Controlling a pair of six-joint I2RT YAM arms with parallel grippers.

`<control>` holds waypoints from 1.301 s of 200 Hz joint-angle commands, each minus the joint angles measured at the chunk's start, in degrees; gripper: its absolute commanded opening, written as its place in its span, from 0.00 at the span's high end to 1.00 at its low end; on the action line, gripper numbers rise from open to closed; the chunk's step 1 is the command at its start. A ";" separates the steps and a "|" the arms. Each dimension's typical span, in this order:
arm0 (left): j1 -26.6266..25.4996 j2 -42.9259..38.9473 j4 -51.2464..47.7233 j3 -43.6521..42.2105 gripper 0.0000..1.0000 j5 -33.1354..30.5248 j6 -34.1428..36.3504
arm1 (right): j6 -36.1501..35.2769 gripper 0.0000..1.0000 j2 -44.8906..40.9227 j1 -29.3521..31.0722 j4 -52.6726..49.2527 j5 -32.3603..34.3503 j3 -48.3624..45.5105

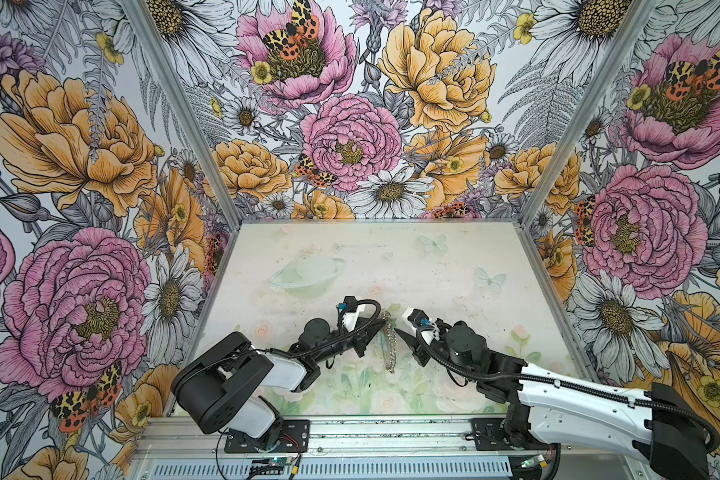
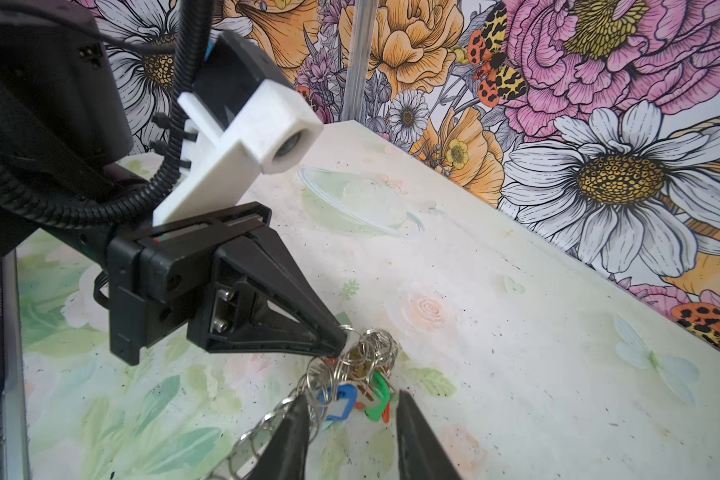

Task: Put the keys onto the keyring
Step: 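Open the right gripper and draw it back while the left gripper holds the chain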

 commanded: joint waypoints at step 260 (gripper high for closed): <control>2.37 4.27 13.28 -0.96 1.00 18.35 8.11 | 7.70 0.68 7.66 -12.72 -3.75 -33.81 1.71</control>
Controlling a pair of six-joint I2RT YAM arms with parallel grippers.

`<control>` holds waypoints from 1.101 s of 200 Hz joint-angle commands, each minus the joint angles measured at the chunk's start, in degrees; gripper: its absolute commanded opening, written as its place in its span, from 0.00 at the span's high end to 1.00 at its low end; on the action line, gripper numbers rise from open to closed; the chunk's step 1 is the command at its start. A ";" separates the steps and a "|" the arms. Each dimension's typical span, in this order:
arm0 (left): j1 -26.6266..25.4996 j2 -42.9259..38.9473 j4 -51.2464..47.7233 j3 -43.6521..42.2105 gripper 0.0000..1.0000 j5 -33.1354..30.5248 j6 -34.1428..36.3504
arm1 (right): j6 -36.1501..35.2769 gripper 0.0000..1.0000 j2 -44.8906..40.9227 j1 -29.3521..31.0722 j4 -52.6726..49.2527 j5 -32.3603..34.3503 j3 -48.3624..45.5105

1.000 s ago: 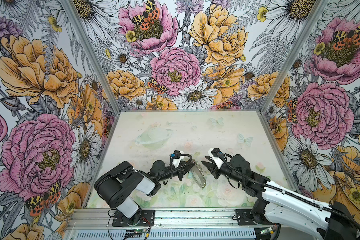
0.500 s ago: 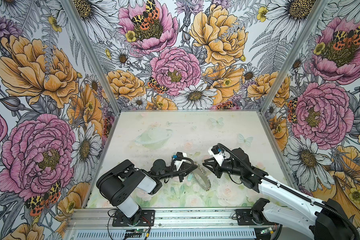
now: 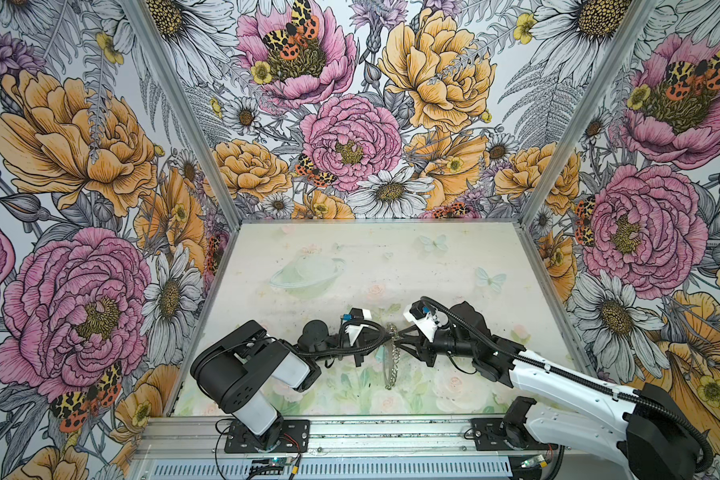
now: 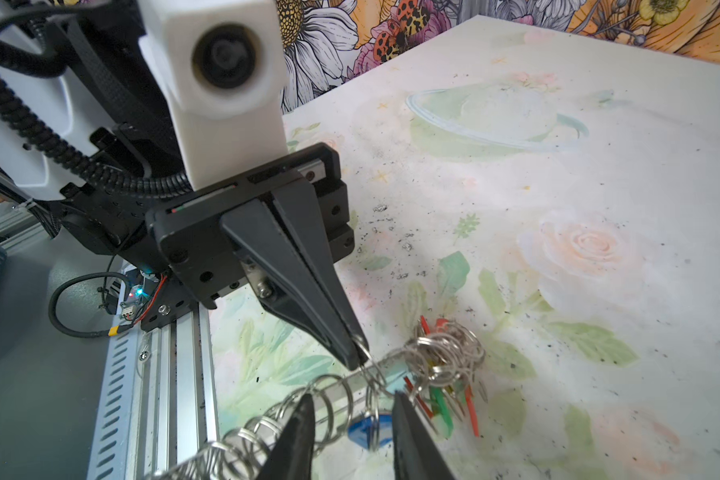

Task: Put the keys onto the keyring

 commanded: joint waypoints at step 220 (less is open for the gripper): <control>2.60 -0.92 4.76 -0.60 1.00 8.54 -1.14 | -1.85 0.79 1.63 -0.42 -4.03 -3.15 2.33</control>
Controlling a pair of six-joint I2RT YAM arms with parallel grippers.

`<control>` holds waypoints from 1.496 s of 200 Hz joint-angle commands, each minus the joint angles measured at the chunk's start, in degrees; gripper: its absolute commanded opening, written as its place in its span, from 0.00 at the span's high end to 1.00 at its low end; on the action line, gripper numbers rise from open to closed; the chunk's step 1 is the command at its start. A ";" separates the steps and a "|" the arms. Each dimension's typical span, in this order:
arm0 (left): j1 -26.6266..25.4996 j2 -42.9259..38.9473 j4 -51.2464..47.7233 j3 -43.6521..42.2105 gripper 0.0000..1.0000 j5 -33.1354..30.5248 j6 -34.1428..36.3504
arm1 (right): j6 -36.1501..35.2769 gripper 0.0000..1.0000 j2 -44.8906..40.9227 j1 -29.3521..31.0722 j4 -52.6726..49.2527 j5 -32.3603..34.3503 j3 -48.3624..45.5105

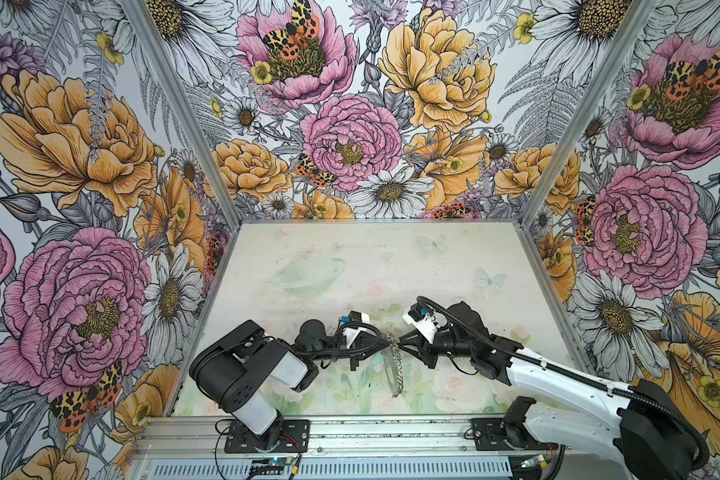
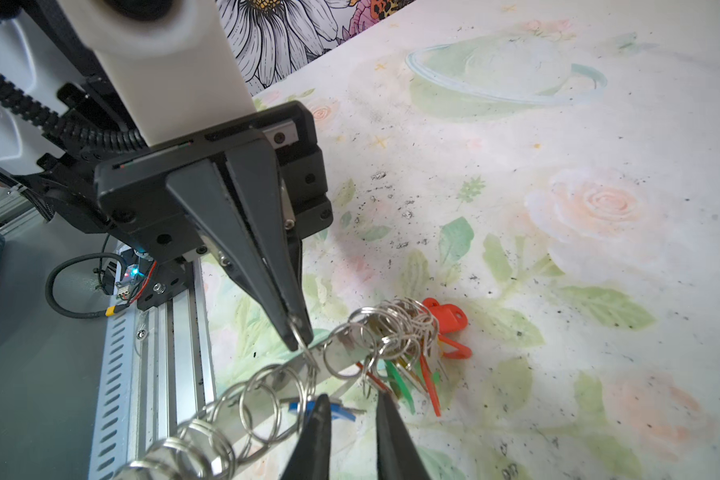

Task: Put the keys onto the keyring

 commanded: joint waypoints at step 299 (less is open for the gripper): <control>-0.56 0.56 4.74 1.84 1.00 6.30 -2.89 | -1.24 0.91 4.37 2.42 0.84 -5.34 5.80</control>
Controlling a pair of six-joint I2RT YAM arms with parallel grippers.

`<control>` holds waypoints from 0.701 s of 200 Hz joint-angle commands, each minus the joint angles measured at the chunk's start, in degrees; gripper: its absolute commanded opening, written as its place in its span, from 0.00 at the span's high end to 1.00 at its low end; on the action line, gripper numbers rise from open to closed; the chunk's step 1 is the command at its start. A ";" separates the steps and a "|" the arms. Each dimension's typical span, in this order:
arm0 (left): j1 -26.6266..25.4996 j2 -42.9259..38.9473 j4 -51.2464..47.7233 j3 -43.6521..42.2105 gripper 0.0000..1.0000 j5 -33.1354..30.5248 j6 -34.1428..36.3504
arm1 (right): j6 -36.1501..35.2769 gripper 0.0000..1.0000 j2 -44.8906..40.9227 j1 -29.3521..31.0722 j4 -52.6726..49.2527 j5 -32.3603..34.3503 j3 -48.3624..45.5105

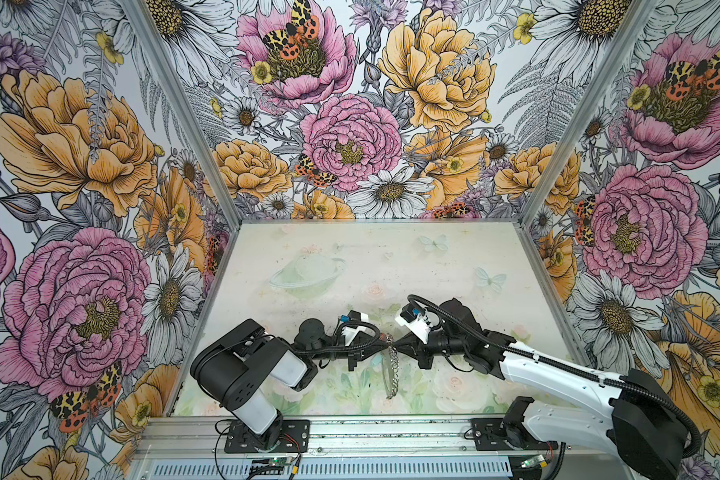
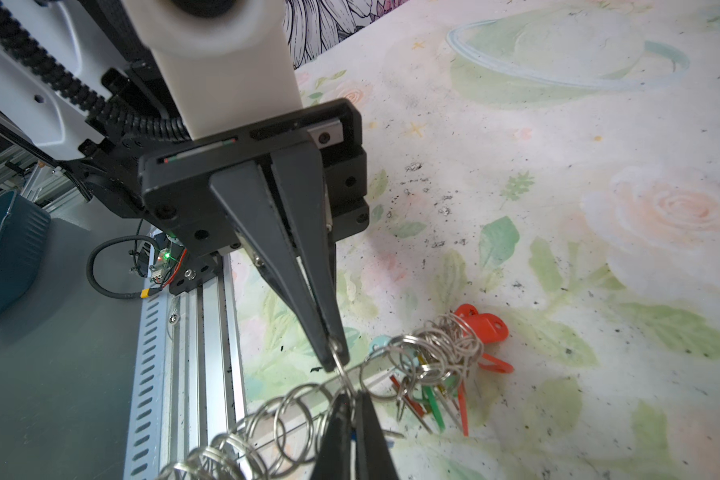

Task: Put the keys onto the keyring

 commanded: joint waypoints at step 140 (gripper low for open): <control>2.17 -3.47 3.88 -1.85 0.82 -6.37 1.99 | -3.31 1.00 0.55 2.73 -11.14 7.71 8.05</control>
